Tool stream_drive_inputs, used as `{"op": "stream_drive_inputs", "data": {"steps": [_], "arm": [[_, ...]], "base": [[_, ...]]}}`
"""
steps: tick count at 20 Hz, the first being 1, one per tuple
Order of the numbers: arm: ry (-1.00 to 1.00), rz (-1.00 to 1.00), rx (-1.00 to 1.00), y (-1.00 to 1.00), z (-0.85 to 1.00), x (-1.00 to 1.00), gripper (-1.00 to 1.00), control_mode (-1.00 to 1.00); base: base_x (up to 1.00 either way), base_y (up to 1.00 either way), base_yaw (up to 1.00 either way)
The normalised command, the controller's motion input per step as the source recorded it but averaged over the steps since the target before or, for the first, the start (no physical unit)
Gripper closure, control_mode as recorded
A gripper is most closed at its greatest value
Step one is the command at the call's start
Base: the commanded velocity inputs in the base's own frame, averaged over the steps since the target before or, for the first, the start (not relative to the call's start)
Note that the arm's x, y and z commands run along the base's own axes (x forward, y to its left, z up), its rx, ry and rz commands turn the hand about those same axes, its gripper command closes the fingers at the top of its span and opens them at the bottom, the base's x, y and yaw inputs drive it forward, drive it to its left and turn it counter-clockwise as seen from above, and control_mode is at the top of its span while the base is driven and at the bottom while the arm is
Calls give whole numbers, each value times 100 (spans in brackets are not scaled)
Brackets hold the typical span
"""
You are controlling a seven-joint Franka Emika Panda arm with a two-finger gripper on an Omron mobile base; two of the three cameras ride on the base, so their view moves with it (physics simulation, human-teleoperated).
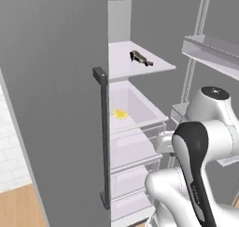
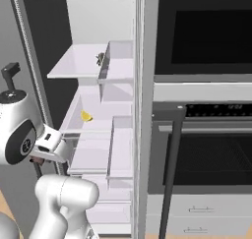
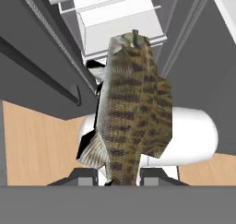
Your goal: Place one lemon wedge and one fish in each tupperware on the nearby counter, to pack two identical lunches.
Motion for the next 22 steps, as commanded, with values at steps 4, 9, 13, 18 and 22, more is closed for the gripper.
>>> {"op": "stream_drive_inputs", "data": {"steps": [4,9,13,18,22], "arm": [[0,0,0,0,0,0,100,100],[0,0,0,0,0,0,100,100],[0,0,0,0,0,0,100,100],[0,0,0,0,0,0,100,100],[0,0,0,0,0,0,100,100]], "base": [[-100,0,-8],[-100,-8,-31],[-100,-45,-49],[-67,-69,-55],[-12,-99,-54]]}}
